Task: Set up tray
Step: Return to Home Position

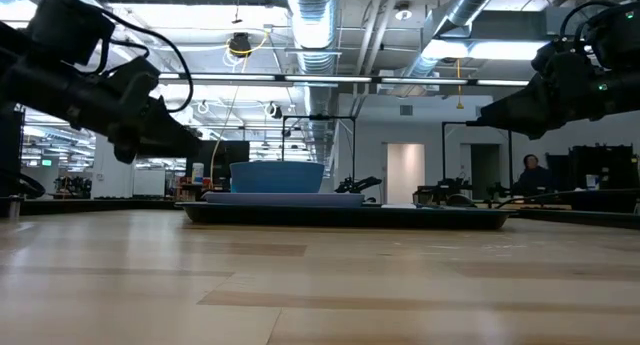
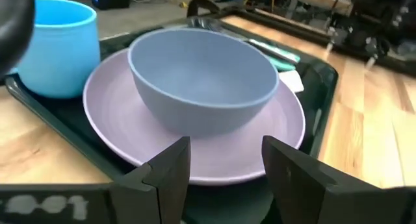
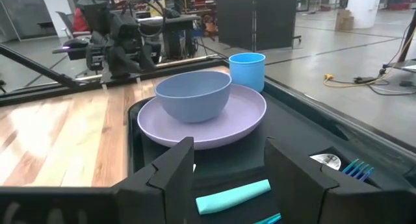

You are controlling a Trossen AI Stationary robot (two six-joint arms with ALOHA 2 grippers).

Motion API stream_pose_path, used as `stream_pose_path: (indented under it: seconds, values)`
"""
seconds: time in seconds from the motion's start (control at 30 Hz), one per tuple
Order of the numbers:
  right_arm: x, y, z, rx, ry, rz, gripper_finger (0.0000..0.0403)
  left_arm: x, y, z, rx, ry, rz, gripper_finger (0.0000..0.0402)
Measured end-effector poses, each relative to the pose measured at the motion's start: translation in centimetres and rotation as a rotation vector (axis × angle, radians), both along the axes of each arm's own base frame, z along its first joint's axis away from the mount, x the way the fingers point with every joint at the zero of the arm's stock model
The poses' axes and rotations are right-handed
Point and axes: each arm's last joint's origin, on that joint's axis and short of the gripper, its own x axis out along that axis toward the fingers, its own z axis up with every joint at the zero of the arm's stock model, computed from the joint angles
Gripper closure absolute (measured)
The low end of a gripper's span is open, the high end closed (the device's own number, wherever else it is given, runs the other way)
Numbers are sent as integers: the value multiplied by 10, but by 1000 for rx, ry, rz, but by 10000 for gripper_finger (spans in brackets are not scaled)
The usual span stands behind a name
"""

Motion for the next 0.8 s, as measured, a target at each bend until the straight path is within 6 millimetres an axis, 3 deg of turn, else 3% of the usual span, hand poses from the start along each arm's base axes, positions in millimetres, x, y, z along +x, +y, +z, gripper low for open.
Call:
stream_pose_path:
  seconds: [0.57,0.73,0.8]
  values:
    - [0,0,0,1,0,0,223,-13,-6,-26,28,316,-56,223]
    - [0,0,0,1,0,0,226,-25,-10,-24,-9,369,-153,223]
    - [0,0,-1,3,5,-1,227,-26,-11,-17,-29,313,-200,223]
